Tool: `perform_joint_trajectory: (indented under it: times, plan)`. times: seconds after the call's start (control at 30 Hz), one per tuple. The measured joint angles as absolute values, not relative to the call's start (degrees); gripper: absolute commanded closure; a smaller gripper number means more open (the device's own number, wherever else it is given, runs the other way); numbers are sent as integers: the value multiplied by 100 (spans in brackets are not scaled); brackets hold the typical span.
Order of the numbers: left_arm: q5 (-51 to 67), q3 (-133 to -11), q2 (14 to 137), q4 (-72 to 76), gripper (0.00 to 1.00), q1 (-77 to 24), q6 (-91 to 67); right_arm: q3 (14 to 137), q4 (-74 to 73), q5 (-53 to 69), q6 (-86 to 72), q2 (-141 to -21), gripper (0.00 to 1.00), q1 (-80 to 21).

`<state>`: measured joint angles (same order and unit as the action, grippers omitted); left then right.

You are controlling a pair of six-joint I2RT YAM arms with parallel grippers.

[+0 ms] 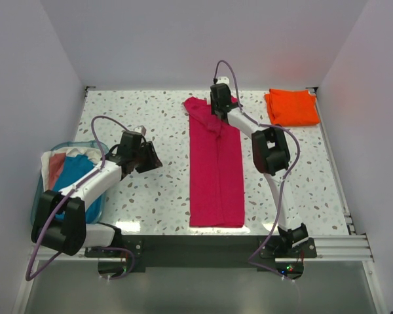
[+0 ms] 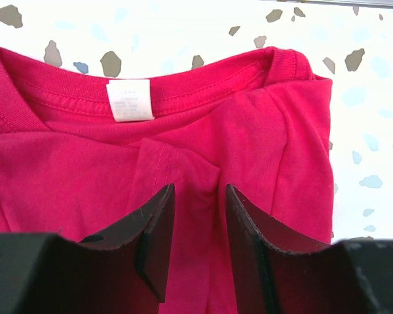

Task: Fold and stack the t-shirts
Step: Fold the tshirt

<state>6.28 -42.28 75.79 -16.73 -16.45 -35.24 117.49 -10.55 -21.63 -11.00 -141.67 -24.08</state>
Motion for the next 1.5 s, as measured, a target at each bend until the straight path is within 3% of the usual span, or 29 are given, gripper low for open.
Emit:
perform_joint_trajectory:
  times: [1.0,1.5]
  plan:
    - [744,-4224,7688,-1588,54,-1645,-3483,11277,-893,-3214,-781,-13802,59,-2652]
    - [757,-4182,7688,-1564,55,-1645,-3479,12143,-1074,-2185,-869,-14042,61,-2646]
